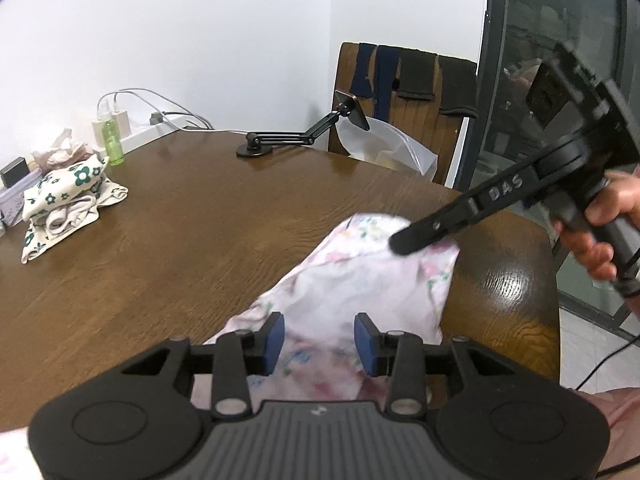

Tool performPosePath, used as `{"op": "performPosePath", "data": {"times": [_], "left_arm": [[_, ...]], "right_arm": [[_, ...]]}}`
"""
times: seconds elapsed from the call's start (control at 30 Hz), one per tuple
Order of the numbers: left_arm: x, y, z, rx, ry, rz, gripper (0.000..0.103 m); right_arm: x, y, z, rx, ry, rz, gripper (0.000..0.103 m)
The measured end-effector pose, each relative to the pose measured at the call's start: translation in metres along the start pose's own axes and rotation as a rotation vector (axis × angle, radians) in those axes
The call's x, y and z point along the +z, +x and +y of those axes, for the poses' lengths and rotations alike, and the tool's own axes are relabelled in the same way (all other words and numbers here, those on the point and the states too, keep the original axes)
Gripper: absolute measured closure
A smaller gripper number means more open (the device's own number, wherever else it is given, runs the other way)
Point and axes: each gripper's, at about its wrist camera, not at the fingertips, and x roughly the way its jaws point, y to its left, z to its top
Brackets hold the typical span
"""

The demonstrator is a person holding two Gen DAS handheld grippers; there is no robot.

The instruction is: Fold clothes

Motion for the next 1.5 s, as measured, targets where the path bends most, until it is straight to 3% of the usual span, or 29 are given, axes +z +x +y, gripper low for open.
{"op": "performPosePath", "data": {"times": [0.17,0.37,0.6,0.67,0.77,0.93,1.03,1.13,1.33,1.5], "left_arm": [[0.005,0.017,-0.005,-0.011,0.052,0.033,0.068],[0.013,0.047,-0.009,-0.033,0.07,0.065,0.071],[0.027,0.069,-0.005,-0.104,-0.06,0.031,0.07],[0.028,0.064,-0.005,-0.106,-0.083,0.025,0.06],[0.024,0.037,-0.006,-0.068,-0.033,0.002,0.053],[0.0,0.007,0.01,-0.011,-0.031,0.027,0.056],[-0.012,0.011,0.016,-0.008,-0.059,0.071,0.064],[-0.018,0.016,0.015,-0.014,-0.062,0.079,0.065],[-0.022,0.013,0.017,-0.063,-0.095,0.047,0.064],[-0.032,-0.019,0.028,-0.06,-0.137,-0.026,0.064]], "right_arm": [[0.01,-0.011,0.006,-0.047,-0.055,-0.009,0.097],[0.015,-0.019,0.021,-0.023,-0.116,-0.026,0.098],[0.027,-0.024,0.068,-0.045,-0.327,-0.03,0.099],[0.031,-0.022,0.074,-0.062,-0.35,-0.024,0.099],[0.03,-0.019,0.081,-0.063,-0.372,-0.021,0.099],[0.029,-0.013,0.092,-0.064,-0.409,-0.014,0.099],[0.028,-0.009,0.099,-0.064,-0.431,-0.01,0.099],[0.027,-0.005,0.106,-0.065,-0.453,-0.006,0.099],[0.019,0.012,0.121,-0.026,-0.474,0.021,0.099],[0.009,0.027,0.125,0.001,-0.463,0.049,0.099]]}}
